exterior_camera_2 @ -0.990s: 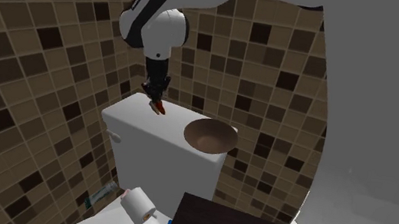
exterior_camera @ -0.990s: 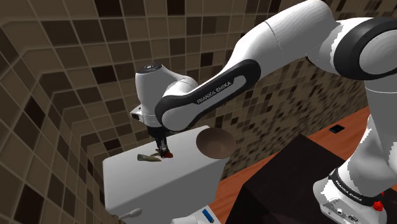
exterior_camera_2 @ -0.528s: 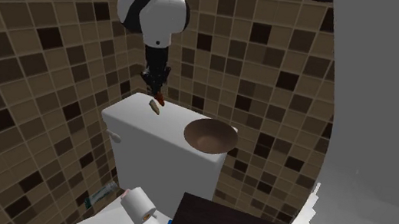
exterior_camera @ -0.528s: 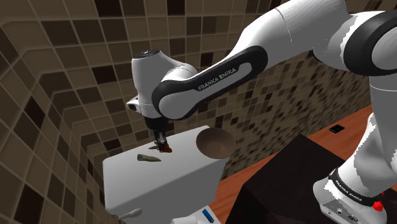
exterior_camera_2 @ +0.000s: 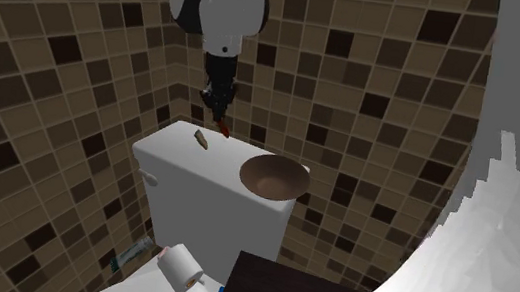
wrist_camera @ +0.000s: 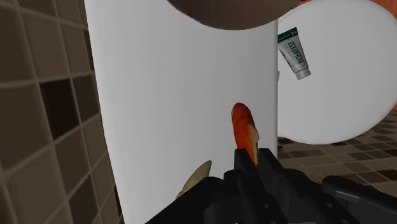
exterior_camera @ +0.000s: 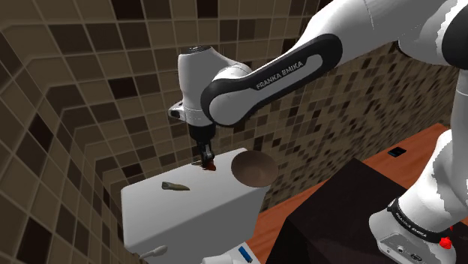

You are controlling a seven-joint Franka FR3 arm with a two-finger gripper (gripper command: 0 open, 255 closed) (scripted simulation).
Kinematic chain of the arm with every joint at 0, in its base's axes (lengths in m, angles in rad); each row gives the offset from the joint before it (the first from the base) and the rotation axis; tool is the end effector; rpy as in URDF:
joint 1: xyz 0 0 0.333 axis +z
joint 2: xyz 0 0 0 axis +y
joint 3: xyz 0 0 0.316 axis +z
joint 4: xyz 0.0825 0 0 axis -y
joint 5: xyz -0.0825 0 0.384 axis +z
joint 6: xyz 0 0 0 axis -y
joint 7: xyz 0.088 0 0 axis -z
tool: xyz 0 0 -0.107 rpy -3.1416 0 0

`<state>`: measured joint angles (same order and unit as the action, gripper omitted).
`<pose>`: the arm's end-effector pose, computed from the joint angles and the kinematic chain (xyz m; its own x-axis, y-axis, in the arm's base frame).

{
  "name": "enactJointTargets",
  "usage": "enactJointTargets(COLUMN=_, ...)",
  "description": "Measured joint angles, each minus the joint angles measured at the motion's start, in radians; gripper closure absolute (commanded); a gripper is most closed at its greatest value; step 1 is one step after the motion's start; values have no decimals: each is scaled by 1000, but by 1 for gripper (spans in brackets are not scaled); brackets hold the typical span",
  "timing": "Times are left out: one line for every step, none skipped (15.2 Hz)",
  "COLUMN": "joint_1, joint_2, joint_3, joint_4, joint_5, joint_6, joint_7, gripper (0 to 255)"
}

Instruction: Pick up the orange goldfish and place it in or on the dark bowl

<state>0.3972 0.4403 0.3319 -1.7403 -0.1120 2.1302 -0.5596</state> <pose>0.5038 0.4173 0.3335 0.2466 0.9691 0.0046 0.9679 -0.2461 -0.0513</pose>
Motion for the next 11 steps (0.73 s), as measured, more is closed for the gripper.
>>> enactJointTargets(joint_1=-17, joint_2=-32, joint_3=1, joint_4=-51, joint_5=9, joint_6=20, joint_7=-16, gripper=255)
enactJointTargets(joint_1=-35, joint_2=-61, joint_3=0, joint_4=-99, joint_5=19, joint_6=40, joint_7=-34, gripper=255)
enactJointTargets(joint_1=-51, joint_2=-99, joint_3=2, joint_4=-147, joint_5=31, joint_6=50, joint_7=-52, gripper=255)
enactJointTargets(joint_1=-67, joint_2=-132, joint_3=2, joint_4=-188, joint_5=43, joint_6=61, joint_7=-71, gripper=255)
enactJointTargets(joint_1=-81, joint_2=-160, joint_3=0, joint_4=-230, joint_5=53, joint_6=76, joint_7=-89, gripper=255)
enactJointTargets(joint_1=-95, joint_2=-188, joint_3=-1, joint_4=-271, joint_5=63, joint_6=89, joint_7=-108, gripper=255)
enactJointTargets(joint_1=-110, joint_2=-217, joint_3=-4, joint_4=-306, joint_5=74, joint_6=97, joint_7=-130, gripper=255)
enactJointTargets(joint_1=-123, joint_2=-248, joint_3=-6, joint_4=-347, joint_5=86, joint_6=108, joint_7=-150, gripper=255)
enactJointTargets(joint_1=-140, joint_2=-273, joint_3=-13, joint_4=-382, joint_5=97, joint_6=119, joint_7=-178, gripper=255)
enactJointTargets(joint_1=-156, joint_2=-304, joint_3=-19, joint_4=-418, joint_5=110, joint_6=125, joint_7=-207, gripper=255)
enactJointTargets(joint_1=-165, joint_2=-335, joint_3=-23, joint_4=-457, joint_5=121, joint_6=134, joint_7=-227, gripper=255)
